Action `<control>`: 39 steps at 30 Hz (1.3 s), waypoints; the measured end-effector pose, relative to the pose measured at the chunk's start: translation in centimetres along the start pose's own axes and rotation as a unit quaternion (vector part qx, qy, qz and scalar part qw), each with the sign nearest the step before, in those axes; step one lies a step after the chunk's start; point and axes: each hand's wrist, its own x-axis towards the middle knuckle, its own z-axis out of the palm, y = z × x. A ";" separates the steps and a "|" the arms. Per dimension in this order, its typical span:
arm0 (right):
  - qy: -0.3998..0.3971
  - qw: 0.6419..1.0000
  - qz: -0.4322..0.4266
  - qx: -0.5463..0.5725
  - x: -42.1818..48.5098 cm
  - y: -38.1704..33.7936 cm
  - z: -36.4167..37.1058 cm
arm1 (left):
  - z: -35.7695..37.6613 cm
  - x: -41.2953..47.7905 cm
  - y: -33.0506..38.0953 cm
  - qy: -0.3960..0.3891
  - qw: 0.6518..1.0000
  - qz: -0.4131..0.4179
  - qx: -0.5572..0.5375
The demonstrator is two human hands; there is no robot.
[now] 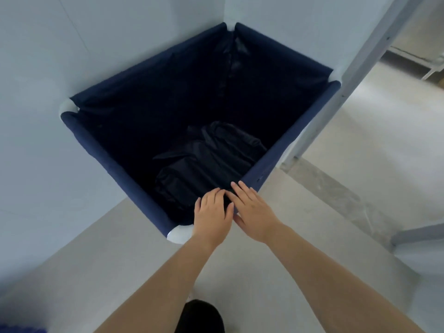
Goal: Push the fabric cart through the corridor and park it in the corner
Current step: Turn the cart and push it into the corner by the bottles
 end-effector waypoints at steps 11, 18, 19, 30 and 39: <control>-0.023 0.996 0.070 -0.041 7.9 18.0 -4.5 | 5.3 11.7 4.5 -0.095 0.989 0.035 0.113; -0.019 0.995 0.061 -0.080 10.9 28.9 -6.4 | 7.9 16.9 8.8 -0.097 0.986 0.041 0.129; -0.023 0.995 0.053 -0.084 11.6 30.4 -6.8 | 7.9 17.1 8.9 -0.097 0.986 0.046 0.127; -0.023 0.991 -0.064 -0.115 16.6 38.9 -8.3 | 7.6 17.5 9.8 -0.048 0.977 0.035 0.206; -0.010 0.989 -0.098 -0.108 20.1 38.2 -8.1 | 6.5 19.5 7.9 -0.073 0.967 0.000 0.245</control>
